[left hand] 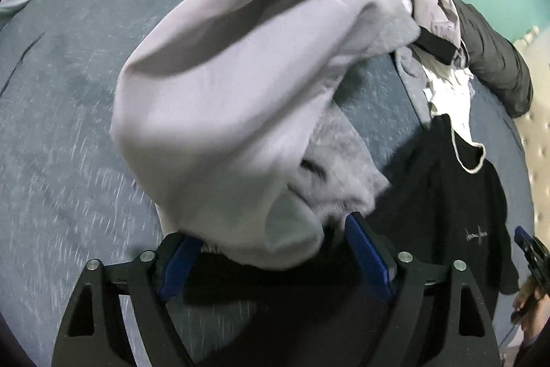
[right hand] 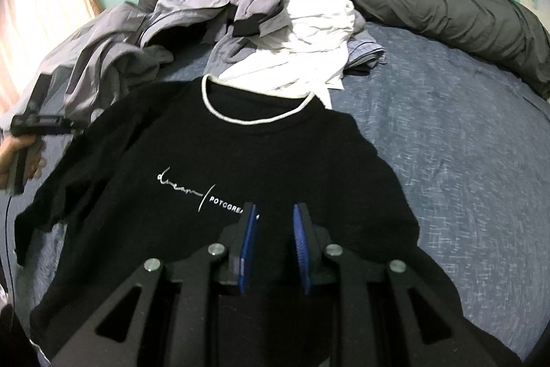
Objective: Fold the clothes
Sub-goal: 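Grasp the grey jacket from the pile with the left tool and lift it, then carry the grey jacket with the left tool back onto the pile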
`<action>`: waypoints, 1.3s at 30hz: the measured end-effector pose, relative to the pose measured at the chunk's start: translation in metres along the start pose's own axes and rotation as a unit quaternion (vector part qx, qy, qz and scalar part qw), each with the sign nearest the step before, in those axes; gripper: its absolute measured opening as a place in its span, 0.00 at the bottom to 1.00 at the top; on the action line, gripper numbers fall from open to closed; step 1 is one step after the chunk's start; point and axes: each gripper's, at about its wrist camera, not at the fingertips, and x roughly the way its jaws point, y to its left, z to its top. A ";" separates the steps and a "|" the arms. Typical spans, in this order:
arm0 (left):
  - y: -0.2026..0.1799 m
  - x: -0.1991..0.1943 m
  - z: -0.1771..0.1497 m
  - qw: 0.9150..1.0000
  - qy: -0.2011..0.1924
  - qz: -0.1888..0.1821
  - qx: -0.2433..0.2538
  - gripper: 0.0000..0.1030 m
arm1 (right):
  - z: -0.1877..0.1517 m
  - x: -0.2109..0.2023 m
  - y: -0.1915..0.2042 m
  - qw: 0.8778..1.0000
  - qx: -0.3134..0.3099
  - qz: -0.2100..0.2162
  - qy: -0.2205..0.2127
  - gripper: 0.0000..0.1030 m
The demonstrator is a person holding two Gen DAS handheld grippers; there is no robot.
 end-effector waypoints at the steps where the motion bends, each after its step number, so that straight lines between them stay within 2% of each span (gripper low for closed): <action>1: -0.003 0.004 0.004 1.000 -0.002 0.004 0.009 0.49 | -0.001 0.002 0.002 1.000 -0.005 -0.001 0.001 0.21; 4: -0.014 0.014 0.018 0.999 -0.009 0.013 0.039 0.31 | -0.001 0.008 0.004 1.000 -0.013 0.004 0.003 0.21; 7: -0.024 0.025 0.036 0.998 -0.018 0.025 0.056 0.25 | 0.000 0.013 0.006 1.000 -0.012 0.010 0.001 0.21; 13: -0.030 0.048 0.072 0.996 -0.028 0.049 0.066 0.23 | 0.002 0.018 0.010 1.000 -0.020 0.018 -0.002 0.21; 19: -0.015 0.043 0.091 0.996 -0.050 0.054 0.041 0.23 | 0.004 0.026 0.009 1.000 -0.018 0.025 -0.001 0.21; 21: -0.013 0.040 0.088 0.996 -0.050 0.059 0.039 0.24 | 0.003 0.028 0.008 1.000 -0.012 0.028 -0.001 0.21; 23: -0.014 0.031 0.078 0.997 -0.047 0.046 0.041 0.30 | 0.002 0.026 0.008 0.999 -0.002 0.035 -0.003 0.21; 25: -0.016 0.021 0.067 0.998 -0.045 0.031 0.044 0.41 | 0.000 0.024 0.011 0.999 -0.003 0.039 -0.002 0.21; 26: -0.017 0.015 0.061 0.998 -0.044 0.024 0.046 0.54 | 0.000 0.022 0.012 0.999 -0.005 0.038 -0.003 0.21; 27: -0.018 0.008 0.054 0.998 -0.046 0.020 0.046 0.62 | 0.000 0.019 0.012 0.999 -0.007 0.038 -0.003 0.21; 33: -0.028 -0.021 0.030 0.997 -0.050 -0.020 0.060 0.62 | 0.002 -0.001 0.014 0.999 -0.008 0.036 -0.013 0.21; 34: -0.031 -0.021 0.027 0.996 -0.047 -0.029 0.070 0.62 | 0.003 -0.004 0.013 0.999 -0.007 0.036 -0.014 0.21; 37: -0.037 -0.010 0.024 0.995 -0.032 -0.023 0.090 0.62 | 0.004 -0.008 0.014 0.999 -0.009 0.034 -0.014 0.21; 39: -0.033 -0.001 0.027 0.996 -0.030 -0.025 0.078 0.56 | 0.004 -0.010 0.014 0.999 -0.012 0.031 -0.013 0.21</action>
